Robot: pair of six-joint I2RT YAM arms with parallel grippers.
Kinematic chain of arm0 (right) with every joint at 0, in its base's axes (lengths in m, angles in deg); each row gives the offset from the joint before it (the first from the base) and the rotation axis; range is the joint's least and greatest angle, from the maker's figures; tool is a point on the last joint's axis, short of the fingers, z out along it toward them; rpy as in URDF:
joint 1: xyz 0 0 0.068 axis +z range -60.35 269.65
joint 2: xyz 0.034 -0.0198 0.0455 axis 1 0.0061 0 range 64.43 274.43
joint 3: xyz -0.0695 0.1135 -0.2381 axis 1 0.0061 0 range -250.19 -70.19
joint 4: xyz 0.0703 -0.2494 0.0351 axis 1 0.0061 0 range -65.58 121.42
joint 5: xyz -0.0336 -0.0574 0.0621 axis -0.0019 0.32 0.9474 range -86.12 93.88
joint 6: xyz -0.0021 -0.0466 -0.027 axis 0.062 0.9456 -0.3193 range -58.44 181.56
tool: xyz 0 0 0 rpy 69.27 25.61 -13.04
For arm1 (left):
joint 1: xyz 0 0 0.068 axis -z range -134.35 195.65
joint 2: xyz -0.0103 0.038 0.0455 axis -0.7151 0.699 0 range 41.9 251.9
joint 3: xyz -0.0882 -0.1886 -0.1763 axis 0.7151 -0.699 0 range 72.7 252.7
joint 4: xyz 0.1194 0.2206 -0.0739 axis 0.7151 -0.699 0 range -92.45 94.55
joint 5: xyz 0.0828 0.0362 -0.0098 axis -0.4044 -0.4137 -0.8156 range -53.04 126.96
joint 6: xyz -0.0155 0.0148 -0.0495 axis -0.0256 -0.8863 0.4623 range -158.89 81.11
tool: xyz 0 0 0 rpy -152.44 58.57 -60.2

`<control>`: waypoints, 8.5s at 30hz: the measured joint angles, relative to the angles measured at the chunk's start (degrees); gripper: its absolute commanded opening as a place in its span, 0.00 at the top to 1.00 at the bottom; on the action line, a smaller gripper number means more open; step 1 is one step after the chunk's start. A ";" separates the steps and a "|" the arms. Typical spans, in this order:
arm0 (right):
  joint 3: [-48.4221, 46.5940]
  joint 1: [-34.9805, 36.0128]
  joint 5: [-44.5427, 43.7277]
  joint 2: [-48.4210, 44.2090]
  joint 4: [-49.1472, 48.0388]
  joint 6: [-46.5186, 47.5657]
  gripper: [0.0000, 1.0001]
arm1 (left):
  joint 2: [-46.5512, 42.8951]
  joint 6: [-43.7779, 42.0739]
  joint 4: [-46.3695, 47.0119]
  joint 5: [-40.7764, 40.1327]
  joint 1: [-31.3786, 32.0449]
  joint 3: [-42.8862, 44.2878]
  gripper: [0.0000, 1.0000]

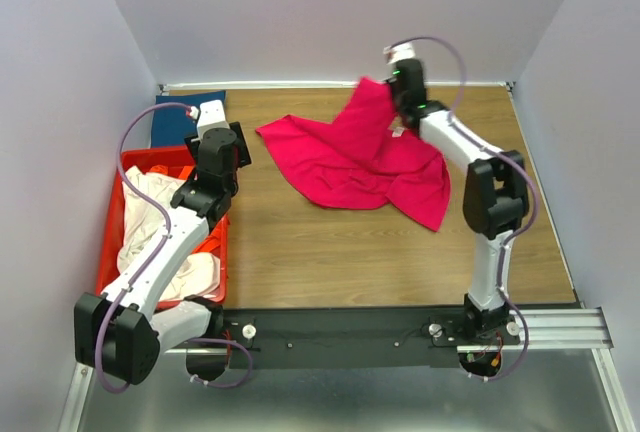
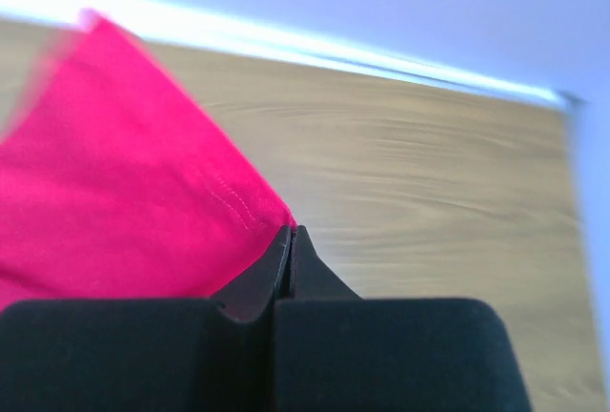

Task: Fold and stack the t-shirts
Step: Flatten the tshirt out, then fold the tshirt

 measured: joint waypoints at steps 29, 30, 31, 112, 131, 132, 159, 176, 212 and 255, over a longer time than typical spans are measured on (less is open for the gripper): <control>41.94 -12.41 17.77 -38.60 -2.08 -27.93 0.34 | 23.26 6.99 -0.09 27.23 5.16 7.56 0.32; 46.16 -11.91 18.27 -41.48 -1.11 -29.16 0.34 | 23.93 7.56 -0.24 27.63 5.77 7.78 0.33; 48.39 -11.91 18.45 -42.88 -0.70 -29.73 0.34 | 24.94 8.63 -0.39 28.09 6.49 7.96 0.34; 72.11 -12.09 31.15 -49.75 -2.36 -57.57 0.47 | 30.01 21.66 -4.13 12.63 10.93 12.90 1.00; 77.37 -12.09 31.04 -44.41 -15.93 -64.98 0.88 | 29.16 21.64 -3.96 12.63 10.93 12.66 1.00; 77.48 -12.09 30.91 -44.41 -16.00 -65.13 0.94 | 29.16 21.57 -3.96 12.63 10.86 12.63 1.00; 7.04 -29.73 25.57 -41.03 -6.10 -42.73 0.99 | 34.71 9.11 -18.10 15.21 -8.96 73.68 1.00; -8.48 -29.73 17.79 -64.13 -3.23 -19.19 0.99 | -3.89 5.88 -6.49 25.44 -8.85 56.94 1.00; 31.80 -30.05 24.39 -9.62 -28.24 -18.53 0.99 | 69.64 6.91 3.50 34.07 -9.20 54.42 1.00; 40.50 -30.08 17.62 -33.81 -3.89 -33.68 0.99 | 69.59 5.77 -3.50 39.32 -12.90 55.23 1.00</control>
